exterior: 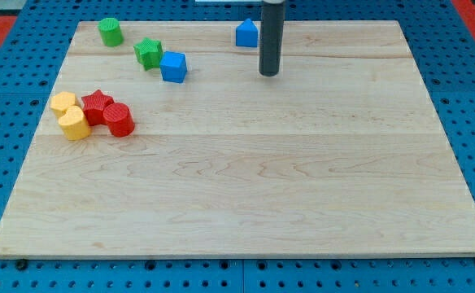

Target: Move the blue cube bottom diagonally to the blue triangle

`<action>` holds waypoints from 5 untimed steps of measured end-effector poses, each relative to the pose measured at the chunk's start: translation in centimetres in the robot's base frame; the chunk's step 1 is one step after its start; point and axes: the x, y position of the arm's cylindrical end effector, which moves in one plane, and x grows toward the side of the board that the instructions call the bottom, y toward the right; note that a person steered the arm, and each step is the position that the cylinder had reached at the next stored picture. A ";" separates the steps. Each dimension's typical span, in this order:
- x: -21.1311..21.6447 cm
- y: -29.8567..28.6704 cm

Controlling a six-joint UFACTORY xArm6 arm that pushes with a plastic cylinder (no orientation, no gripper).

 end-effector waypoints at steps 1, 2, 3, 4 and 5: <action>1.5 -2.7; 1.8 -7.0; 1.8 -11.5; 1.8 -15.6; 1.6 -17.7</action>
